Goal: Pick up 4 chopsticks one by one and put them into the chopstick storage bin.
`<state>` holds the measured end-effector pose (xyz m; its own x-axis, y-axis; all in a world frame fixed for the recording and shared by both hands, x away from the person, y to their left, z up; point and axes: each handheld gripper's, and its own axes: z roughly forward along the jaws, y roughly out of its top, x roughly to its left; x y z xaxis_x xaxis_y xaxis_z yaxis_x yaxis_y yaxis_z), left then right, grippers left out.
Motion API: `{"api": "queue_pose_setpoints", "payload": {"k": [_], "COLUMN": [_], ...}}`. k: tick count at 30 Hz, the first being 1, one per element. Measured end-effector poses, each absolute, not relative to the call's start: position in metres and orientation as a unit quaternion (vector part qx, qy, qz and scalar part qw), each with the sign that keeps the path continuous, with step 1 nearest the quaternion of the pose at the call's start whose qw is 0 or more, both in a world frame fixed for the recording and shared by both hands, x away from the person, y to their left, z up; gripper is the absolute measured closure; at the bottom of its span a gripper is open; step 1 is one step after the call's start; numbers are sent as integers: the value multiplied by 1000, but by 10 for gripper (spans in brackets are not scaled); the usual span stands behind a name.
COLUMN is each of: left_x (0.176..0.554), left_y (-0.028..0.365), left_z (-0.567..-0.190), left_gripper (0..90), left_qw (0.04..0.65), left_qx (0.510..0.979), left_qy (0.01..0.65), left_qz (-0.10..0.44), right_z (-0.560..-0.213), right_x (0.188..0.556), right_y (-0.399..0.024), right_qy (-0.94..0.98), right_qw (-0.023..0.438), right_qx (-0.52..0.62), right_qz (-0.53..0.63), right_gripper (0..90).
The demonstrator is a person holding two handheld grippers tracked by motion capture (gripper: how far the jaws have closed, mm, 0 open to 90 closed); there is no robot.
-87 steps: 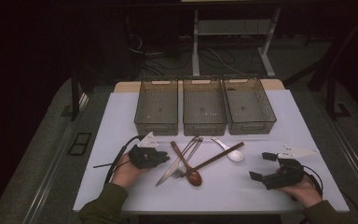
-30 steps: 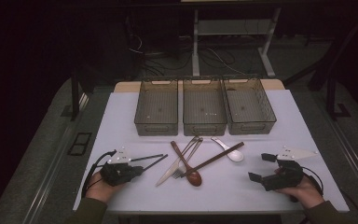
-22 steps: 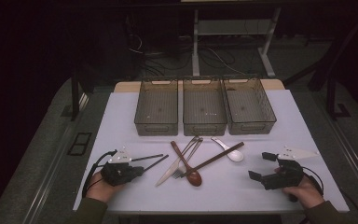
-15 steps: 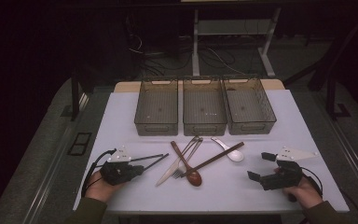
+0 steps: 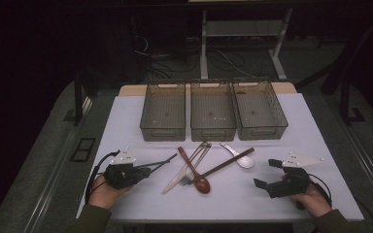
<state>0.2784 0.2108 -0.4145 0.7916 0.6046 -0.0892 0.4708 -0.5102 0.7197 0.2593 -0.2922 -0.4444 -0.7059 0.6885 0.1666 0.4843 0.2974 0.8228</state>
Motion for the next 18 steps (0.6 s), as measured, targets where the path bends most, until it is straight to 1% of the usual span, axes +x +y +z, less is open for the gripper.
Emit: {"api": "queue_pose_setpoints", "payload": {"k": [18], "left_x": [293], "left_y": [197], "left_z": [-398], "left_gripper": [845], "left_qw": [400], "left_qx": [851], "left_qy": [322], "left_qz": [108], "right_z": [-444], "right_x": [259], "right_y": [-293], "right_qy": [799], "right_qw": [104], "right_qx": [368], "right_qz": [464], "right_gripper": [25]}}
